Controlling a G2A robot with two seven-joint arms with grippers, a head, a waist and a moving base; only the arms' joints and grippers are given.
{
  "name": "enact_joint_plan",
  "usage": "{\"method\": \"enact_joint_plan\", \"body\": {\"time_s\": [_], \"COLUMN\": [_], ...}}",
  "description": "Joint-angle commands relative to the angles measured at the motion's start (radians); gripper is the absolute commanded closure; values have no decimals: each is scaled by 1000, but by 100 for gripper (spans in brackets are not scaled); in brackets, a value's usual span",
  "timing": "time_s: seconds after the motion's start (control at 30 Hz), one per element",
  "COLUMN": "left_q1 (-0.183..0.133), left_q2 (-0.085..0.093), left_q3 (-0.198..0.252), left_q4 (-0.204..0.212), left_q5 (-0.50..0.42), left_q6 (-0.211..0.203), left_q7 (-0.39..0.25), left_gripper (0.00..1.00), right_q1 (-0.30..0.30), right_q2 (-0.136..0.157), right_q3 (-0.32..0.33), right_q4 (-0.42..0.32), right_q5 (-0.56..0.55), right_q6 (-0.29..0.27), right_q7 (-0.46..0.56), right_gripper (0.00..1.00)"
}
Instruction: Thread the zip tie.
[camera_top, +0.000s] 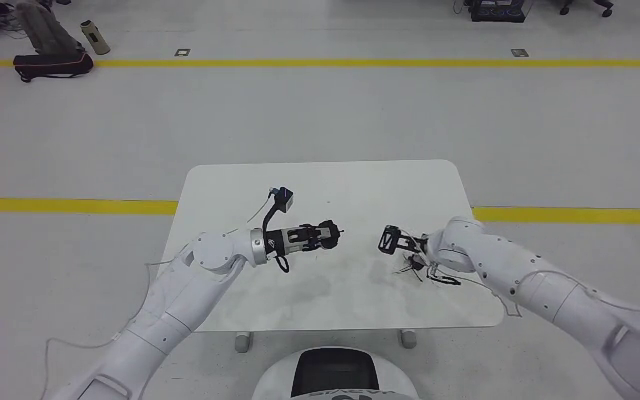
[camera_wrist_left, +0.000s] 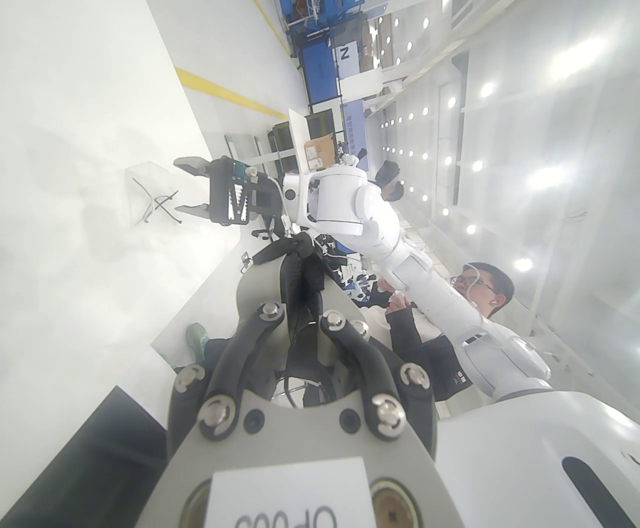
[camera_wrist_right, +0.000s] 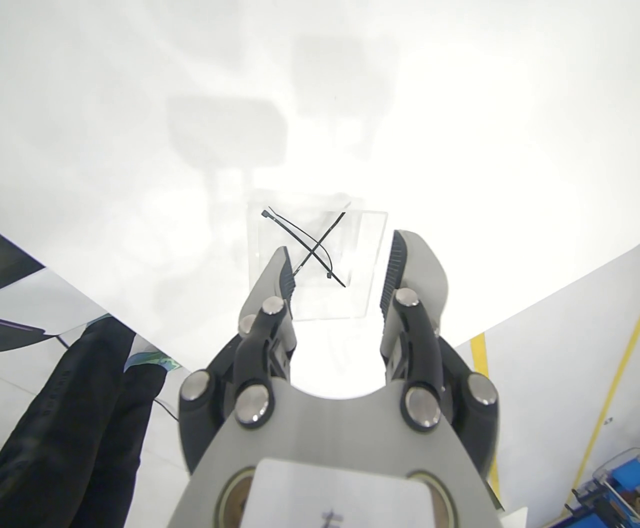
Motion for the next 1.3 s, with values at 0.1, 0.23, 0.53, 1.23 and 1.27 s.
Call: {"method": "enact_joint_plan", "body": {"time_s": [0.1, 0.23, 0.53, 1.23, 1.27], "left_q1": [0, 0, 0, 0, 0], "left_q2": [0, 0, 0, 0, 0], "left_q3": [0, 0, 0, 0, 0], "left_q4": [0, 0, 0, 0, 0], "left_q5": [0, 0, 0, 0, 0], "left_q6": [0, 0, 0, 0, 0], "left_q7": [0, 0, 0, 0, 0], "left_gripper": [100, 100, 100, 100, 100], "right_q1": [19, 29, 17, 14, 14], "right_q2": [-7, -18, -54, -122, -125], "right_q3": [-33, -51, -51, -51, -51], "right_q4": [-1, 9, 33, 124, 130], "right_q5": [-2, 3, -14, 50, 53], "right_q6": [0, 0, 0, 0, 0], "right_q7": [18, 34, 101, 197, 198], "right_gripper": [75, 73, 75, 75, 76]}}
